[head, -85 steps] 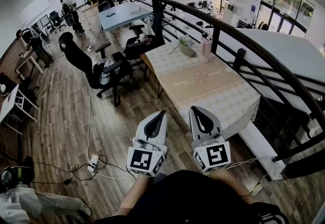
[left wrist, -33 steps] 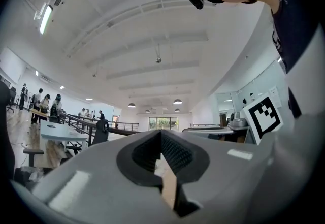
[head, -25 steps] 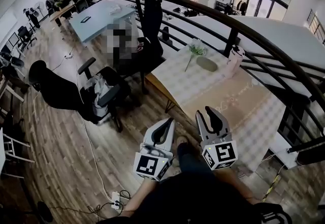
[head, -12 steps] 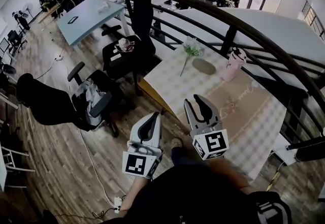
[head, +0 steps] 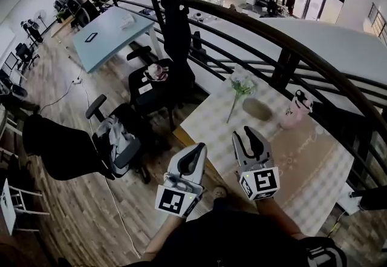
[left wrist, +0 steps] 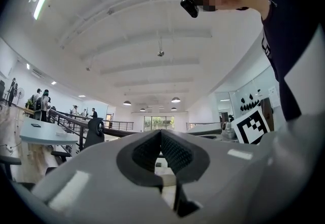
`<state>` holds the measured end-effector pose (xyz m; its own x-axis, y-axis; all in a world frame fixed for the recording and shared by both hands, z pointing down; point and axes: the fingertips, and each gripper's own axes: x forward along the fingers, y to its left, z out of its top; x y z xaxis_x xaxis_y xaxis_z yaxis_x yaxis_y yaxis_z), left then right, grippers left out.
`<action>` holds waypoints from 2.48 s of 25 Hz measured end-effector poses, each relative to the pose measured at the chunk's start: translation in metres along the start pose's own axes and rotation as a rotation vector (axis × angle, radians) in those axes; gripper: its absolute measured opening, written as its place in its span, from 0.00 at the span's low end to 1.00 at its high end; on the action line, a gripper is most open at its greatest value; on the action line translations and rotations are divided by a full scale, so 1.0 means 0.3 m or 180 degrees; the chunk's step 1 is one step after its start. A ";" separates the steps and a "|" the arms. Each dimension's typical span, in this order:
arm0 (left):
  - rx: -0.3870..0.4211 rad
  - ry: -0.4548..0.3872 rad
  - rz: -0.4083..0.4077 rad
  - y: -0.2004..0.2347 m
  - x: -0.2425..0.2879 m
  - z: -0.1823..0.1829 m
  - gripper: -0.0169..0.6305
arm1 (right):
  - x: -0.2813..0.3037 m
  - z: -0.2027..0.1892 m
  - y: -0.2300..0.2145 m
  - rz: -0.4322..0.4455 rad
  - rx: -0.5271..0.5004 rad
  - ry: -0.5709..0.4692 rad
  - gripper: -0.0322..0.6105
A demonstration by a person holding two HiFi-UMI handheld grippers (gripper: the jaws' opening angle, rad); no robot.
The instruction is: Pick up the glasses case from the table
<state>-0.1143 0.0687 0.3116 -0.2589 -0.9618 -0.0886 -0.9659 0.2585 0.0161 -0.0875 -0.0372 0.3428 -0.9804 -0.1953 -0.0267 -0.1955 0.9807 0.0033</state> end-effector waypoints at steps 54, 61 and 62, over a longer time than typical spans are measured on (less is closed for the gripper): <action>-0.0290 0.0236 -0.2506 0.254 0.736 -0.290 0.04 | 0.350 -0.199 -0.285 -0.1766 -0.0517 0.0944 0.43; -0.0282 0.0415 -0.2446 0.252 0.780 -0.404 0.04 | 0.370 -0.343 -0.354 -0.1597 -0.0616 0.1291 0.45; -0.0245 0.0503 -0.2432 0.253 0.784 -0.430 0.04 | 0.367 -0.370 -0.365 -0.1579 -0.0589 0.1329 0.45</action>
<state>-0.2494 -0.1494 0.4203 0.4852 -0.8735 0.0398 -0.8730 -0.4815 0.0772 -0.1770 -0.1669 0.4503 -0.6936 -0.6457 0.3194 -0.5899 0.7636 0.2626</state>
